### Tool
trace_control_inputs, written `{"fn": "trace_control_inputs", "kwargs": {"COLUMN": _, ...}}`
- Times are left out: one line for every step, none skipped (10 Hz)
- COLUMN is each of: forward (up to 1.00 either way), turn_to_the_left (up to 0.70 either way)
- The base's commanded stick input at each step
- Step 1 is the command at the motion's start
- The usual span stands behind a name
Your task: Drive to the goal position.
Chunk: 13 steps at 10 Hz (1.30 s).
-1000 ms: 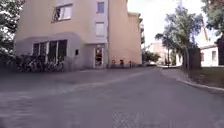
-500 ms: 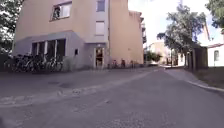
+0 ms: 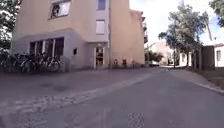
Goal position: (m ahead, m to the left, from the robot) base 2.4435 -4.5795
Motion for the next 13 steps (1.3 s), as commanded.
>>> {"fn": "trace_control_inputs", "kwargs": {"forward": 0.85, "turn_to_the_left": 0.00}}
{"fn": "trace_control_inputs", "kwargs": {"forward": 0.85, "turn_to_the_left": 0.00}}
{"fn": "trace_control_inputs", "kwargs": {"forward": 0.85, "turn_to_the_left": 0.00}}
{"fn": "trace_control_inputs", "kwargs": {"forward": 0.85, "turn_to_the_left": 0.00}}
{"fn": "trace_control_inputs", "kwargs": {"forward": 0.85, "turn_to_the_left": 0.00}}
{"fn": "trace_control_inputs", "kwargs": {"forward": 0.85, "turn_to_the_left": 0.00}}
{"fn": "trace_control_inputs", "kwargs": {"forward": 0.85, "turn_to_the_left": -0.02}}
{"fn": "trace_control_inputs", "kwargs": {"forward": 0.85, "turn_to_the_left": -0.27}}
{"fn": "trace_control_inputs", "kwargs": {"forward": 0.85, "turn_to_the_left": -0.34}}
{"fn": "trace_control_inputs", "kwargs": {"forward": 0.85, "turn_to_the_left": -0.34}}
{"fn": "trace_control_inputs", "kwargs": {"forward": 0.85, "turn_to_the_left": -0.34}}
{"fn": "trace_control_inputs", "kwargs": {"forward": 0.85, "turn_to_the_left": -0.34}}
{"fn": "trace_control_inputs", "kwargs": {"forward": 0.85, "turn_to_the_left": -0.34}}
